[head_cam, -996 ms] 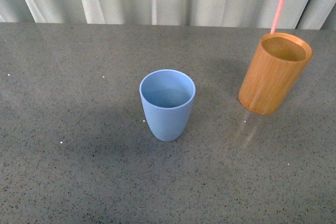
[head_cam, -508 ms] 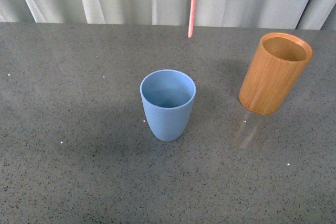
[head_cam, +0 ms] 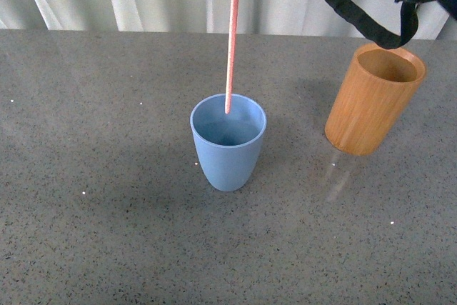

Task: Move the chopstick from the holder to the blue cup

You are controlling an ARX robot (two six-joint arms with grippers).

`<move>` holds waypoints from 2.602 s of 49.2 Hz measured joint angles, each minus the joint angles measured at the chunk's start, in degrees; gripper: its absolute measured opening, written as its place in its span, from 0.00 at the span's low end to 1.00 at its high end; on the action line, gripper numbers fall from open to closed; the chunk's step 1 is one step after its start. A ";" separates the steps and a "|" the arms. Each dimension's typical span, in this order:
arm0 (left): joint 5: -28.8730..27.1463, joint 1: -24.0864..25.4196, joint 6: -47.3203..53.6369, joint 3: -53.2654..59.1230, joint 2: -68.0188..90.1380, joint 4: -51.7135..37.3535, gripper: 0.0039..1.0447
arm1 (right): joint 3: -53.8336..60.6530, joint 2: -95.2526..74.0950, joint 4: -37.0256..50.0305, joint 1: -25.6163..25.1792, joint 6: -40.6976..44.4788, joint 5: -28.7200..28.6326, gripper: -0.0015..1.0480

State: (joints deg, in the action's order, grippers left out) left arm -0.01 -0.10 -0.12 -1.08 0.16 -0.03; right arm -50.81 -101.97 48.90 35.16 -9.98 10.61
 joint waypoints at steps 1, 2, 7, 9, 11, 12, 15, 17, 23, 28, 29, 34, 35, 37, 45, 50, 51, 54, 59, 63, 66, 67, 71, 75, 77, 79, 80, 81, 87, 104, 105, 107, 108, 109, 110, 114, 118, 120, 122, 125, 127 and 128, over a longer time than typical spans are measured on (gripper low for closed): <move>0.00 0.00 0.00 0.00 0.00 0.00 0.94 | 0.09 -0.15 0.09 0.00 -0.09 0.00 0.02; 0.00 0.00 0.00 0.00 0.00 0.00 0.94 | 0.11 -0.37 0.22 0.00 -0.22 0.00 0.02; 0.00 0.00 -0.02 0.00 0.00 0.00 0.94 | 0.37 -1.03 0.46 0.09 -0.79 0.02 0.02; 0.00 0.00 0.00 0.00 0.00 0.00 0.94 | 0.52 -1.27 0.48 0.17 -0.85 0.00 0.02; 0.00 0.00 -0.02 0.00 0.00 0.00 0.94 | 0.68 -1.55 0.48 0.26 -0.90 -0.07 0.02; 0.00 0.00 -0.02 0.00 0.00 0.00 0.94 | 0.79 -1.66 0.48 0.35 -0.87 -0.17 0.04; 0.00 0.00 0.00 0.00 0.00 0.00 0.94 | 1.09 -1.95 0.39 0.59 -1.05 -0.20 0.14; 0.00 0.00 -0.02 0.00 0.00 0.00 0.94 | 1.16 -1.99 -0.04 0.70 -1.29 -0.35 0.21; 0.00 0.00 0.00 0.00 0.00 0.00 0.94 | 1.20 -1.99 -0.17 0.85 -1.49 -0.63 0.39; 0.00 0.00 0.00 0.00 0.00 0.00 0.94 | 1.20 -1.66 -0.52 0.57 -1.53 -0.61 0.59; 0.00 0.00 0.00 0.00 0.00 0.00 0.94 | 1.22 -1.36 -0.79 0.46 -1.51 -0.59 0.63; 0.00 0.00 -0.02 0.00 0.00 0.00 0.94 | 1.60 1.90 -1.57 -0.85 -0.92 -0.22 0.83; 0.00 0.00 -0.02 0.00 0.00 0.00 0.94 | 1.75 2.71 -1.68 -1.20 -0.72 -0.09 0.86; 0.00 0.00 0.00 0.00 0.00 0.00 0.94 | 2.38 4.96 -2.25 -2.12 -0.09 0.33 0.92; 0.00 0.00 0.00 0.00 0.00 0.00 0.94 | 5.97 18.23 -10.34 -9.38 5.77 6.84 0.90; 0.00 0.00 0.00 0.00 0.00 0.00 0.94 | 9.42 25.07 -14.34 -15.02 7.78 7.78 0.90; 0.00 0.00 0.00 0.00 0.00 0.00 0.94 | 10.19 26.29 -14.91 -16.17 7.96 7.56 0.90; 0.00 0.00 -0.02 0.00 0.00 0.00 0.94 | 12.66 30.29 -17.05 -20.20 8.17 7.08 0.90; 0.02 0.00 -0.02 0.00 0.00 0.00 0.94 | 16.76 36.54 -19.47 -27.02 8.04 5.33 0.90; 0.00 0.00 0.00 0.00 0.00 0.00 0.94 | 22.27 44.13 -23.23 -34.27 6.69 2.73 0.90; 0.00 0.00 -0.02 0.00 0.02 0.00 0.94 | 24.79 46.77 -24.20 -36.30 6.16 2.75 0.90; 0.00 0.00 0.00 0.00 0.00 0.00 0.94 | 24.87 46.97 -24.17 -36.46 6.08 2.69 0.90; 0.02 0.00 0.00 0.00 -0.02 0.00 0.94 | 26.40 47.15 -20.35 -37.59 7.34 -5.77 0.83; 0.00 0.00 -0.02 0.00 -0.02 0.00 0.94 | 30.53 49.35 -16.92 -35.67 8.81 -10.40 0.65; 0.00 0.00 0.00 0.00 -0.04 0.00 0.94 | 32.22 50.71 -16.44 -35.23 9.27 -11.02 0.58; 0.00 0.00 0.00 0.00 -0.04 0.00 0.94 | 33.57 51.89 -16.17 -35.10 9.44 -10.99 0.52; 0.00 0.00 0.00 0.00 -0.04 0.00 0.94 | 34.25 52.41 -16.06 -35.10 9.55 -10.91 0.48; 0.00 0.00 -0.02 0.00 -0.04 0.00 0.94 | 34.86 52.92 -15.98 -35.12 9.60 -10.75 0.45; 0.02 0.00 0.00 0.00 -0.04 0.00 0.94 | 39.50 57.16 -15.87 -35.19 9.73 -10.60 0.18; 0.00 0.00 0.00 0.00 -0.04 0.00 0.94 | 46.05 67.95 -20.15 -35.19 9.92 -10.64 0.01; 0.00 0.00 -0.02 0.00 -0.04 0.00 0.94 | 46.23 68.50 -20.48 -35.19 9.92 -10.64 0.01; 0.00 0.00 0.00 0.00 -0.04 0.00 0.94 | 46.49 69.35 -20.98 -35.19 9.92 -10.64 0.01; 0.00 0.00 -0.02 0.00 -0.04 0.00 0.94 | 46.64 69.90 -21.33 -35.19 9.92 -10.67 0.01; 0.00 0.00 0.00 0.00 -0.04 0.00 0.94 | 46.73 70.16 -21.51 -35.19 9.92 -10.67 0.01; 0.00 0.00 -0.02 0.00 -0.04 0.00 0.94 | 46.86 70.71 -21.84 -35.19 9.92 -10.67 0.01; 0.00 0.00 0.00 0.00 -0.04 0.00 0.94 | 47.67 73.11 -23.50 -35.19 9.92 -10.64 0.01; 0.00 0.00 -0.02 0.00 -0.04 0.00 0.94 | 48.04 74.55 -24.52 -35.19 9.92 -10.64 0.01; 0.00 0.00 0.00 0.00 -0.04 0.00 0.94 | 48.24 75.30 -25.05 -35.19 9.92 -10.64 0.01; 0.00 0.00 0.00 0.00 -0.04 0.00 0.94 | 48.43 76.28 -25.81 -35.19 9.92 -10.67 0.01; 0.00 0.00 -0.02 0.00 -0.04 0.00 0.94 | 49.66 77.40 -25.05 -35.19 9.92 -10.67 0.01; 0.00 0.00 0.00 0.00 -0.04 0.00 0.94 | 49.81 77.83 -25.09 -35.19 9.92 -10.67 0.01; 0.00 0.00 0.00 0.00 -0.04 0.00 0.94 | 49.83 78.16 -25.27 -35.19 9.92 -10.67 0.01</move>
State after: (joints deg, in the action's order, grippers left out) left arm -0.01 -0.10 -0.12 -1.08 0.12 -0.03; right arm -0.97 -23.81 23.64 -0.03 -0.05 -0.05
